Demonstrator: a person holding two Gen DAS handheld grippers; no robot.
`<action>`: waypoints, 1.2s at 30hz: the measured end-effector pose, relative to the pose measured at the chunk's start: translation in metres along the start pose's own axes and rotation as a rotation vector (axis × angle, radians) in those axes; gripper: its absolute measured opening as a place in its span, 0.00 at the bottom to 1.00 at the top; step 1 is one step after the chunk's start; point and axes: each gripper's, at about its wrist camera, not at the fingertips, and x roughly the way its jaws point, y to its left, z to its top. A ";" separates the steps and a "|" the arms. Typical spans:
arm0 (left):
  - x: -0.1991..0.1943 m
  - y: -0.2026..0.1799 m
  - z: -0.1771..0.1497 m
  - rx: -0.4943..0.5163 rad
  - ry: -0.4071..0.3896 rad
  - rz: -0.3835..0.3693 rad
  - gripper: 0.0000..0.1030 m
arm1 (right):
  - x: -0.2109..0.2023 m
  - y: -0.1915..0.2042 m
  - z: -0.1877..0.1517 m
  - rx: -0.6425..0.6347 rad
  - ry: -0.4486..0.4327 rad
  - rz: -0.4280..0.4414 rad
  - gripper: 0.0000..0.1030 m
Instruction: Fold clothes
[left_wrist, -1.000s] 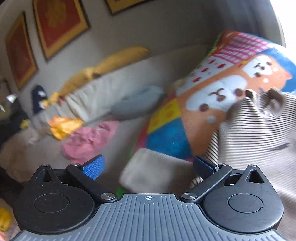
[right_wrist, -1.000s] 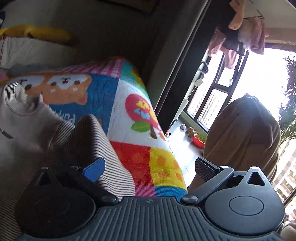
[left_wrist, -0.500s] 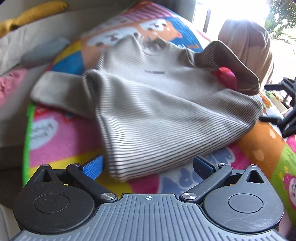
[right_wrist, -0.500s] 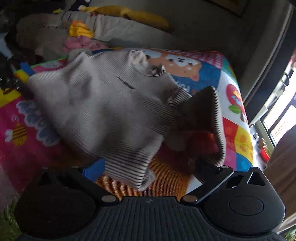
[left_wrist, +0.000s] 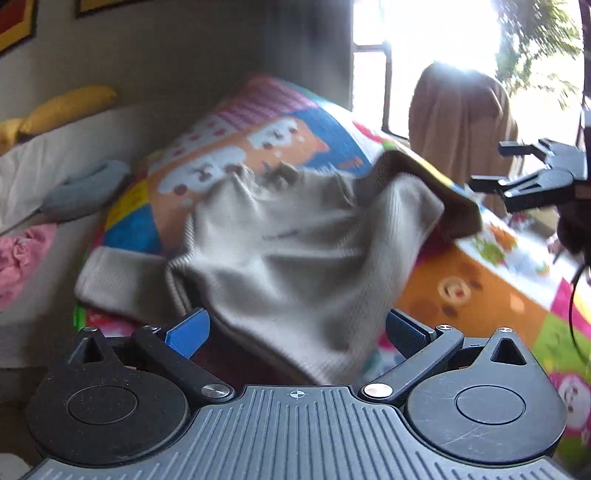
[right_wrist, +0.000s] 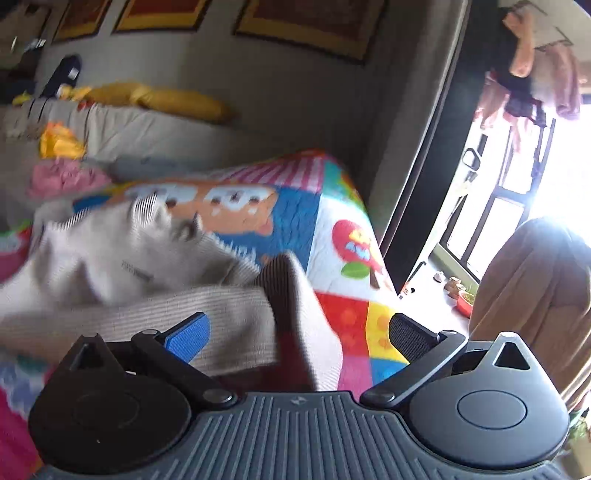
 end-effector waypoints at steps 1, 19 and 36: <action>0.011 -0.011 -0.009 0.060 0.037 0.020 1.00 | 0.004 0.008 -0.012 -0.068 0.030 -0.018 1.00; 0.006 0.048 0.058 -0.026 -0.119 0.405 1.00 | 0.002 0.044 -0.042 -0.187 0.054 0.140 1.00; 0.064 -0.052 0.005 0.343 0.077 0.128 1.00 | 0.067 0.020 0.012 0.038 -0.003 -0.028 1.00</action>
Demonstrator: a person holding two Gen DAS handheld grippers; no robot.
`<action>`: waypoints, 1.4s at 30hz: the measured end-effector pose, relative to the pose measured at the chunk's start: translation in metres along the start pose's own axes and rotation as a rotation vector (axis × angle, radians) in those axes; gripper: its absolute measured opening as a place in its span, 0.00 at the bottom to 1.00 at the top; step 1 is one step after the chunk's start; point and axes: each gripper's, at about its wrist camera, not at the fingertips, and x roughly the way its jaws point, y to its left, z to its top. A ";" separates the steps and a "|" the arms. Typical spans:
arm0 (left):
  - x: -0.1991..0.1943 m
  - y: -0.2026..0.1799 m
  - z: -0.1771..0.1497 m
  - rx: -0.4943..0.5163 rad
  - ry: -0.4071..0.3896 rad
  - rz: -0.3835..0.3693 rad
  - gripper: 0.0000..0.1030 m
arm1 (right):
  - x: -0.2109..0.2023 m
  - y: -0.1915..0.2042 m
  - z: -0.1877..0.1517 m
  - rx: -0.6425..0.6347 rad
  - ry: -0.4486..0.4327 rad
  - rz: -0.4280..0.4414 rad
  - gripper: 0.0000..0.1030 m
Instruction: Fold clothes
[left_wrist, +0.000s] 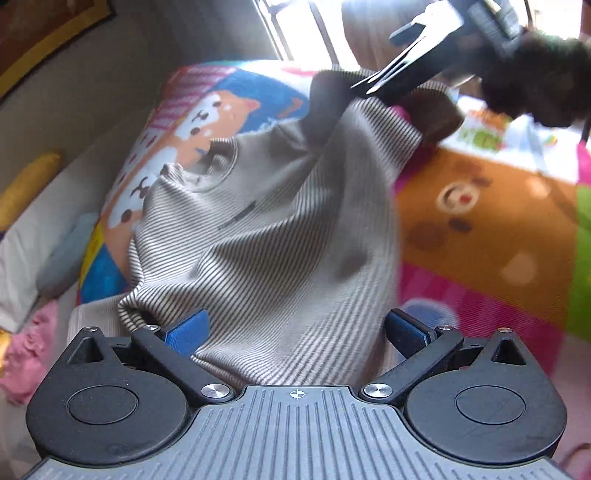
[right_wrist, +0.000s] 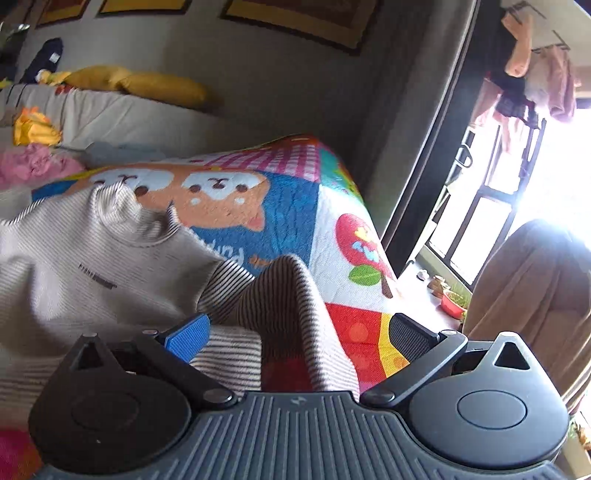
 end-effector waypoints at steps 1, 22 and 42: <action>0.009 0.007 0.006 -0.006 0.002 0.040 1.00 | -0.004 0.000 -0.006 -0.023 0.009 0.027 1.00; -0.035 0.076 -0.028 -0.309 -0.022 -0.010 1.00 | -0.040 0.013 -0.053 -0.176 0.046 0.151 1.00; -0.053 0.019 -0.022 -0.101 -0.038 -0.056 1.00 | 0.108 0.055 0.021 0.100 0.247 0.145 1.00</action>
